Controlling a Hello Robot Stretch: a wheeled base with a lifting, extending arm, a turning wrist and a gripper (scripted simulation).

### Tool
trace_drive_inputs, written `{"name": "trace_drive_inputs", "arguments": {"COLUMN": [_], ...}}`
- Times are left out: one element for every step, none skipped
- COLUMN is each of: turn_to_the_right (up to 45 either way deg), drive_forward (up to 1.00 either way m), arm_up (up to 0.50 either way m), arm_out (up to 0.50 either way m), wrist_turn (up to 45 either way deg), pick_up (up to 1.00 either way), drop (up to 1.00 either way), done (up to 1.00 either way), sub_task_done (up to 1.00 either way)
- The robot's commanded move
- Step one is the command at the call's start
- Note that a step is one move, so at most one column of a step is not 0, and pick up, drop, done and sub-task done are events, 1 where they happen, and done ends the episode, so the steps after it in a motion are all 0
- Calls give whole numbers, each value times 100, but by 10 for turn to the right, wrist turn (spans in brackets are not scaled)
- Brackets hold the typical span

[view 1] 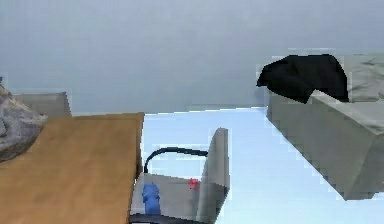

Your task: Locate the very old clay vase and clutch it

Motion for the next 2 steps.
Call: {"name": "trace_drive_inputs", "arguments": {"turn_to_the_right": [-450,-450], "drive_forward": [0,0], "arm_up": [0,0], "arm_out": [0,0], "wrist_turn": [0,0], "pick_up": [0,0], "drop": [0,0], "done": [0,0], "sub_task_done": [0,0]}}
